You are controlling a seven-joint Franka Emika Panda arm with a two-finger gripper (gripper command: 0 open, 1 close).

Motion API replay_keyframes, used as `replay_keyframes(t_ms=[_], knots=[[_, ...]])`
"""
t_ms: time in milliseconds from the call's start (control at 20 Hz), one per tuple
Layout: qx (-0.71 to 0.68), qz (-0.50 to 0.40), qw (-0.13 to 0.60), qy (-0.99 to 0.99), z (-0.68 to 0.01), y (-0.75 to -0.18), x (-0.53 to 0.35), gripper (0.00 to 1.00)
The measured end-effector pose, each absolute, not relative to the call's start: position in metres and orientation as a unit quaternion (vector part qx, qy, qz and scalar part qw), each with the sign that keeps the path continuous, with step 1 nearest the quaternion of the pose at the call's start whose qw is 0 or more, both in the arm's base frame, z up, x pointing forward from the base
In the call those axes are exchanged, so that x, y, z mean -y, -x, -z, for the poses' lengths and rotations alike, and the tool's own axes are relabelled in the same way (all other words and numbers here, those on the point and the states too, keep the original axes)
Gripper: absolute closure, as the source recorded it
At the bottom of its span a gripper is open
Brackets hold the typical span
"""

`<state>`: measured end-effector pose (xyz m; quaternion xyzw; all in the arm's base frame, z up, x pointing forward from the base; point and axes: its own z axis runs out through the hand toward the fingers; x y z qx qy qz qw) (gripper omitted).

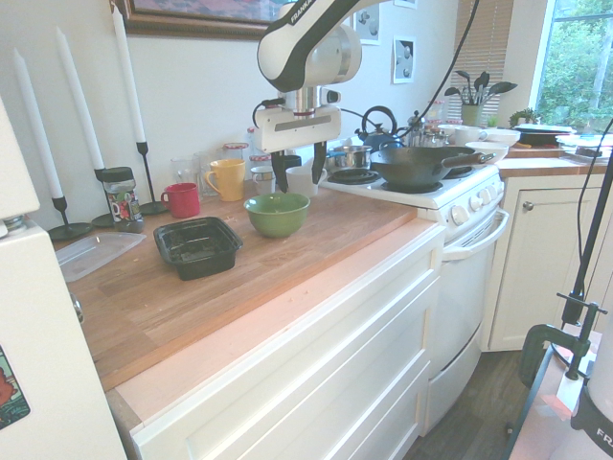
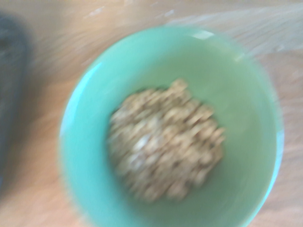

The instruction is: Pour the cereal into the box

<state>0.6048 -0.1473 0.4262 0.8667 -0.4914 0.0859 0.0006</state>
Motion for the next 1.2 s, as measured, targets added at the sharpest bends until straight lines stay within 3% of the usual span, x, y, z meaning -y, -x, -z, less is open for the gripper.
replay_keyframes(t_ms=[650, 700, 1200], knots=[[0.537, -0.036, -0.087, -0.839, -0.358, -0.656, 0.220, 0.00], [0.538, -0.031, -0.086, -0.838, -0.354, -0.658, 0.222, 1.00], [0.542, -0.019, -0.085, -0.836, -0.336, -0.664, 0.227, 1.00]])
